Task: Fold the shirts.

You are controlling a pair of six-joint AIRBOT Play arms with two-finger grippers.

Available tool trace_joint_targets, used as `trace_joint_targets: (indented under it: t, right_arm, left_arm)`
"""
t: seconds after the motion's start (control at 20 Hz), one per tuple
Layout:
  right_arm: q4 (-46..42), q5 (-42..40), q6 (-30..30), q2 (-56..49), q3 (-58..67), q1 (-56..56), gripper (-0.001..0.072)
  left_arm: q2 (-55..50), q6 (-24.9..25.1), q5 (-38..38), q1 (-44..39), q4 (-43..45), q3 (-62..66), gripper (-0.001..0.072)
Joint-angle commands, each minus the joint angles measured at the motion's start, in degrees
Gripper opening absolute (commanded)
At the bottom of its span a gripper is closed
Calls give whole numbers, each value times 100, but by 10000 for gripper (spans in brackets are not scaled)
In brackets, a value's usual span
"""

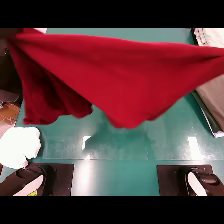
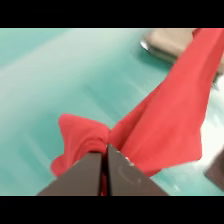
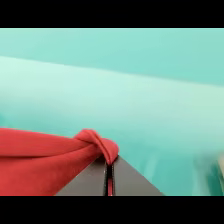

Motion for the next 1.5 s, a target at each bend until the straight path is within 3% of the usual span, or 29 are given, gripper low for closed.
trace_joint_targets:
  t: [0.0, 0.15, 0.3, 0.55, 0.65, 0.8, 0.95, 1.1, 1.3, 1.45]
  right_arm:
    - [164, 975, 129, -129, -7, -474, 13]
    - [719, 1290, 122, -997, -177, -382, 13]
    - [752, 636, -39, -1882, -894, -57, 13]
    - [726, -1003, -48, -3224, -1508, 101, 13]
    - [717, -1322, -46, -3630, -1344, 98, 13]
    - [706, -1346, -46, -4037, -896, 98, 14]
    - [708, -1344, -48, -4188, -540, 98, 13]
    - [706, -1351, -50, -4186, -424, 98, 13]
    - [708, -1329, -50, -4181, -431, 98, 14]
    - [713, -1338, -48, -4181, -431, 98, 14]
  left_arm:
    - [33, 39, -155, 2, -39, -857, 24]
    - [-284, 363, 431, 4, 66, -2588, 24]
    - [-1078, 540, 1679, 4, 144, -3923, 24]
    - [-2949, 553, 3309, 7, 234, -3724, 43]
    - [-3263, 428, 3626, 44, 240, -3351, 568]
    - [-3292, 437, 3556, 304, 280, -2826, 535]
    - [-3281, 415, 2177, 785, 251, -2225, 535]
    - [-3239, 420, 1108, 962, 225, -2465, 536]
    - [-2463, 417, 1687, 850, 155, -4369, 536]
    - [-1589, 420, 2667, 588, -520, -6168, 535]
